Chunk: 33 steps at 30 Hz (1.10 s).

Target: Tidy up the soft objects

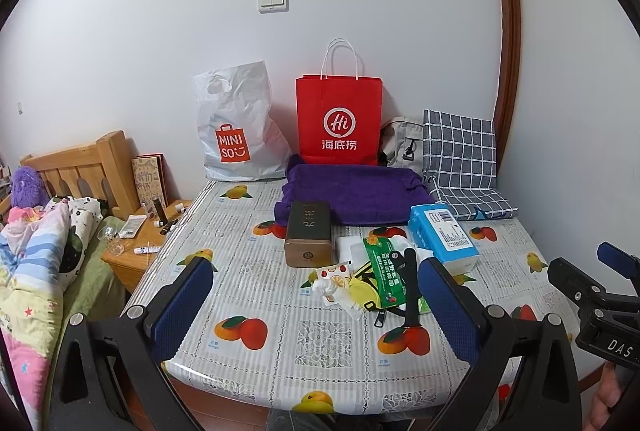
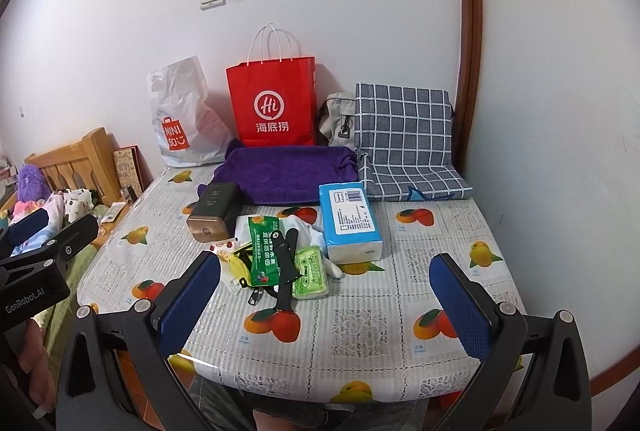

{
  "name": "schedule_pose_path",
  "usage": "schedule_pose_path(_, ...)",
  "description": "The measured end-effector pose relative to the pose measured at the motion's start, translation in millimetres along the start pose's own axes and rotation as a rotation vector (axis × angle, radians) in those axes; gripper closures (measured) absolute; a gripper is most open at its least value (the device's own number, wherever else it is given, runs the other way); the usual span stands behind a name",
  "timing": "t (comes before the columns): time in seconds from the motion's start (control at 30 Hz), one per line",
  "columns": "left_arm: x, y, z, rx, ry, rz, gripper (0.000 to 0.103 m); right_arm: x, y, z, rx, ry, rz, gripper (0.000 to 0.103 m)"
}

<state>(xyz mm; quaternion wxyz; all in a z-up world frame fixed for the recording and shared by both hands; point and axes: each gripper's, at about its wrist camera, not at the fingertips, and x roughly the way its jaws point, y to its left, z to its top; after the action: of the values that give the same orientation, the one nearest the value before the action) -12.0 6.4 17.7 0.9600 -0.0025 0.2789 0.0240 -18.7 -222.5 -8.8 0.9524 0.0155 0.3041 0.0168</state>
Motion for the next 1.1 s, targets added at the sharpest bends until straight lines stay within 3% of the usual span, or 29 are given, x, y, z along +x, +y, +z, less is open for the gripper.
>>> schedule_pose_path(1.1, -3.8, 1.7, 4.2, -0.001, -0.01, 0.002, 0.0, -6.7, 1.6, 0.5, 0.0, -0.012, 0.001, 0.0)
